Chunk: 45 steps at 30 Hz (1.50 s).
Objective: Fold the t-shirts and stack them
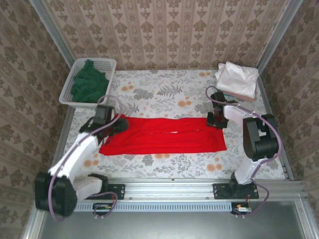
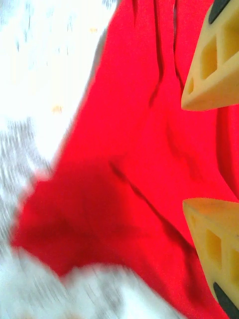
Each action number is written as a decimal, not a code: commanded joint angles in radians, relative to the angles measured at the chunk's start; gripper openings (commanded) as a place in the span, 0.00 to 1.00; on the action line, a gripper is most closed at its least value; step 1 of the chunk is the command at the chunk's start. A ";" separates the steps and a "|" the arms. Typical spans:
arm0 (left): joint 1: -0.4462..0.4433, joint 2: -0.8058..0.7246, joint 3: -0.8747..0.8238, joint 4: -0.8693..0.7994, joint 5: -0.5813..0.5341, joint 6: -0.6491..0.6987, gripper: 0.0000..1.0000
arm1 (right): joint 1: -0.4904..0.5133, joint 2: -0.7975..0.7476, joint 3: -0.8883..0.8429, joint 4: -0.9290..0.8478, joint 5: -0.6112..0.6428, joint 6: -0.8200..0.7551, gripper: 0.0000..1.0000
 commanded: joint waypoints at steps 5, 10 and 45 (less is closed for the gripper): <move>-0.244 0.413 0.231 0.275 0.065 -0.003 0.51 | -0.012 -0.074 -0.100 0.047 0.018 0.034 0.23; -0.238 0.652 0.317 0.281 0.094 -0.001 0.45 | -0.036 -0.063 -0.088 -0.014 0.032 0.040 0.15; -0.014 0.205 0.076 0.126 -0.097 0.037 0.95 | 0.052 0.047 -0.006 0.079 0.001 0.095 0.38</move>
